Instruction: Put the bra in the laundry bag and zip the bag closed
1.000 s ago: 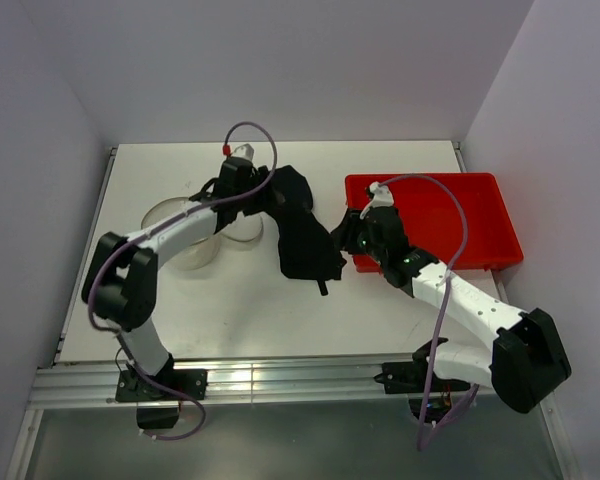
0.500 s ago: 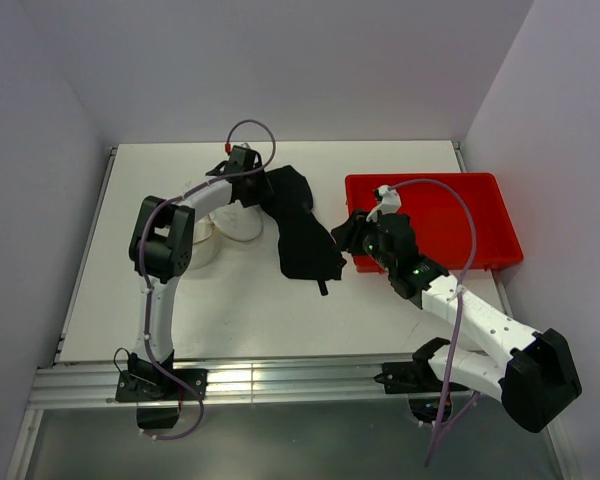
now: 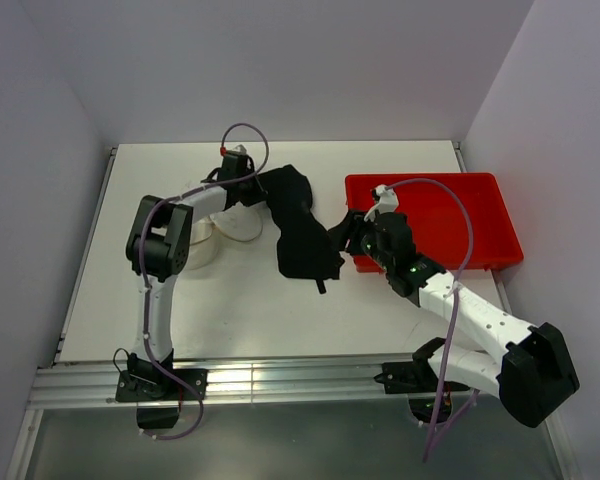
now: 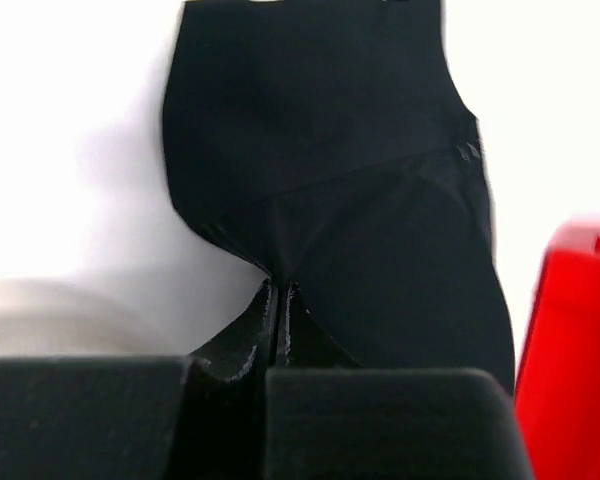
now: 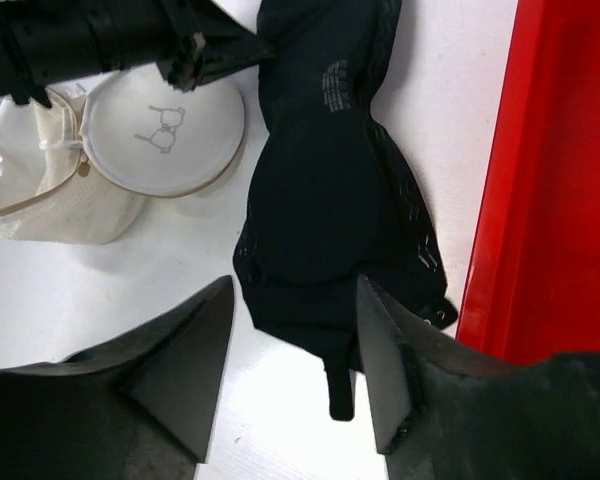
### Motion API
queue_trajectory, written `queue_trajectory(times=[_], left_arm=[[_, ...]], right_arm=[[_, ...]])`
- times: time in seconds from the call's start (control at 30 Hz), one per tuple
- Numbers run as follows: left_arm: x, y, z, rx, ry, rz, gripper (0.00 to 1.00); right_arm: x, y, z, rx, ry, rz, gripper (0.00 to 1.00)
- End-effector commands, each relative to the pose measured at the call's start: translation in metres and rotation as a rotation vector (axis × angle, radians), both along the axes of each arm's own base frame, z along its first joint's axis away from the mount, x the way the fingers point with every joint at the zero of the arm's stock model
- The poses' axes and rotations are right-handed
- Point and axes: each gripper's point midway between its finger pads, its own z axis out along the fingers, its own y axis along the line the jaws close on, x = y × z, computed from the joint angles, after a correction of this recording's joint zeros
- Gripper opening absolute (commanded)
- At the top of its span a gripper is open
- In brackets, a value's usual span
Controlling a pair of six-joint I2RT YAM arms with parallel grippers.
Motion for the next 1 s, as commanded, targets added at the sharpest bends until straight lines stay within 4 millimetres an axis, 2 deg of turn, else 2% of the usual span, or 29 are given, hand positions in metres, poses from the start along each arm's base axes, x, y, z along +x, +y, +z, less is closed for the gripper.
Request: queue_trajectory(times=[0.0, 0.03, 0.07, 0.1, 0.13, 0.17, 0.2, 0.23, 0.3, 0.33, 0.4, 0.43, 0.5, 0.53, 0.63, 0.8, 0.97], left_arm=[[0.004, -0.020, 0.101, -0.143, -0.252, -0.066, 0.00], [-0.001, -0.023, 0.135, -0.167, -0.323, -0.085, 0.00], [-0.011, -0.025, 0.142, -0.179, -0.337, -0.109, 0.00], [-0.015, -0.028, 0.161, -0.197, -0.391, -0.128, 0.00], [-0.027, -0.032, 0.195, -0.221, -0.459, -0.153, 0.00], [-0.037, -0.033, 0.201, -0.223, -0.477, -0.177, 0.00], [-0.044, -0.036, 0.217, -0.238, -0.521, -0.194, 0.00], [-0.058, -0.038, 0.248, -0.258, -0.582, -0.217, 0.00], [-0.074, -0.041, 0.265, -0.263, -0.627, -0.251, 0.00], [-0.088, -0.044, 0.290, -0.273, -0.682, -0.279, 0.00], [-0.103, -0.047, 0.309, -0.280, -0.726, -0.319, 0.00], [-0.115, -0.046, 0.328, -0.285, -0.769, -0.338, 0.00], [-0.129, -0.047, 0.344, -0.296, -0.806, -0.369, 0.00], [-0.140, -0.045, 0.360, -0.305, -0.842, -0.378, 0.00], [-0.157, -0.043, 0.381, -0.331, -0.881, -0.394, 0.00], [-0.178, -0.046, 0.408, -0.363, -0.927, -0.420, 0.00], [-0.195, -0.051, 0.425, -0.374, -0.959, -0.459, 0.00]], right_arm=[[0.014, 0.007, 0.032, 0.045, -0.079, 0.008, 0.61], [0.019, 0.008, 0.036, 0.048, -0.081, 0.014, 0.63], [0.016, 0.016, 0.039, 0.065, -0.079, 0.068, 0.64], [0.020, 0.019, 0.046, 0.080, -0.104, 0.088, 0.72], [0.026, 0.018, 0.046, 0.077, -0.116, 0.098, 0.76], [0.029, 0.019, 0.050, 0.084, -0.128, 0.117, 0.80], [0.028, 0.026, 0.057, 0.107, -0.148, 0.185, 0.86], [0.035, 0.023, 0.056, 0.106, -0.157, 0.195, 0.90], [0.033, 0.032, 0.068, 0.146, -0.189, 0.293, 0.95], [0.035, 0.034, 0.068, 0.147, -0.188, 0.324, 0.96], [0.039, 0.030, 0.080, 0.155, -0.226, 0.343, 1.00], [0.035, 0.033, 0.089, 0.178, -0.257, 0.389, 1.00], [0.035, 0.030, 0.100, 0.198, -0.285, 0.413, 1.00], [0.031, 0.031, 0.111, 0.211, -0.320, 0.440, 1.00], [0.020, 0.039, 0.129, 0.244, -0.375, 0.508, 1.00], [0.005, 0.052, 0.131, 0.231, -0.418, 0.575, 1.00], [0.005, 0.048, 0.137, 0.197, -0.484, 0.551, 1.00]])
